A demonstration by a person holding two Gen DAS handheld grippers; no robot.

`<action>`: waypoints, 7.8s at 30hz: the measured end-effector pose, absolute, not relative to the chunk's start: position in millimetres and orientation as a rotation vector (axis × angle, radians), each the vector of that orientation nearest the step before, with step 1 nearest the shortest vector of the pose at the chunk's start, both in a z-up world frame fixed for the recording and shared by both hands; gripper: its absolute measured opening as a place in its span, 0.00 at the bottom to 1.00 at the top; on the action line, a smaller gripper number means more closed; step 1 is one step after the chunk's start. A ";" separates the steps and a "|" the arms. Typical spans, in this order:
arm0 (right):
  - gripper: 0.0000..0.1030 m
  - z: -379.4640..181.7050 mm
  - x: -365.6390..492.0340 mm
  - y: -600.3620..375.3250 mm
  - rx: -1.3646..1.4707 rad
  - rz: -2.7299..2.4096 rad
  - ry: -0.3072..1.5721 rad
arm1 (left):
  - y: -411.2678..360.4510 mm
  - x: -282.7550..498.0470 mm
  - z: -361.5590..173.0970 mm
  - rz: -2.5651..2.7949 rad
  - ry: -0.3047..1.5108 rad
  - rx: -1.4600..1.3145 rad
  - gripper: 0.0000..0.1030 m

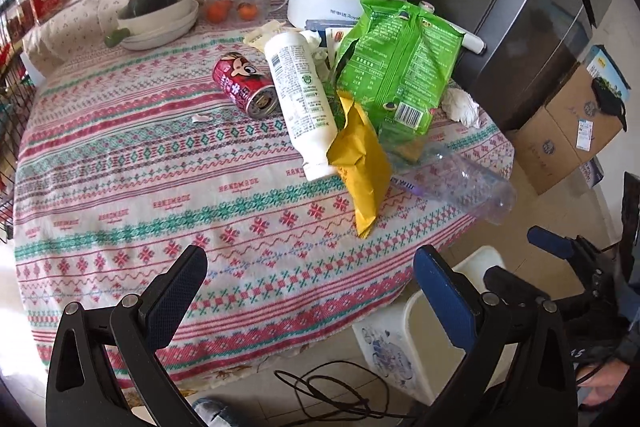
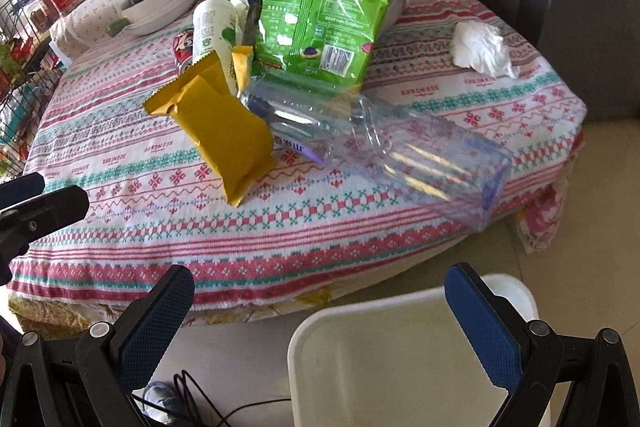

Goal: Collect trash
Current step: 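Grasp the yellow wrapper with the left tool while the right tool grasps the clear bottle, then carry the yellow wrapper and clear bottle with both tools over the white bin, then open both tools to drop the wrapper and bottle into the bin, then grasp the red cartoon can with the left tool while the right tool grasps the white bottle, then lift the red can and white bottle with both tools over the white bin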

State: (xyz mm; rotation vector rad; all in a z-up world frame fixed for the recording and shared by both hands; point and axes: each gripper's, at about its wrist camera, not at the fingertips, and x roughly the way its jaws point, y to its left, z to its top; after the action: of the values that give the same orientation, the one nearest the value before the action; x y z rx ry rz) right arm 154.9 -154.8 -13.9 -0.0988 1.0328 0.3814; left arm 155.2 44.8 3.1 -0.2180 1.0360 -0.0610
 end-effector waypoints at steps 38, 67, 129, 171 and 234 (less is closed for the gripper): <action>0.65 -58.1 231.5 -117.0 -0.543 0.571 1.000 | 62.9 211.9 -59.5 -0.224 1.104 -0.490 0.08; 0.62 -26.3 164.5 -156.7 -0.042 0.504 1.062 | 116.9 103.0 -13.3 -0.393 1.068 -0.571 0.06; 0.66 -136.4 108.6 -274.6 0.301 0.002 1.300 | -39.5 60.5 -101.9 -0.453 1.387 -0.395 0.44; 0.97 -41.6 139.7 -171.0 0.147 0.320 0.877 | 187.7 207.2 -6.3 0.158 0.939 -0.522 0.66; 0.50 -64.3 192.5 -53.5 0.207 0.516 0.995 | 179.9 203.9 -20.8 -0.011 1.023 -0.439 0.53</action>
State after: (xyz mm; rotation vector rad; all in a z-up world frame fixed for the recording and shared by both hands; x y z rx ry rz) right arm 192.5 -53.5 -64.3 0.2070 0.9952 0.5162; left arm 203.9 179.9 -20.8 -0.4389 1.0230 -0.0108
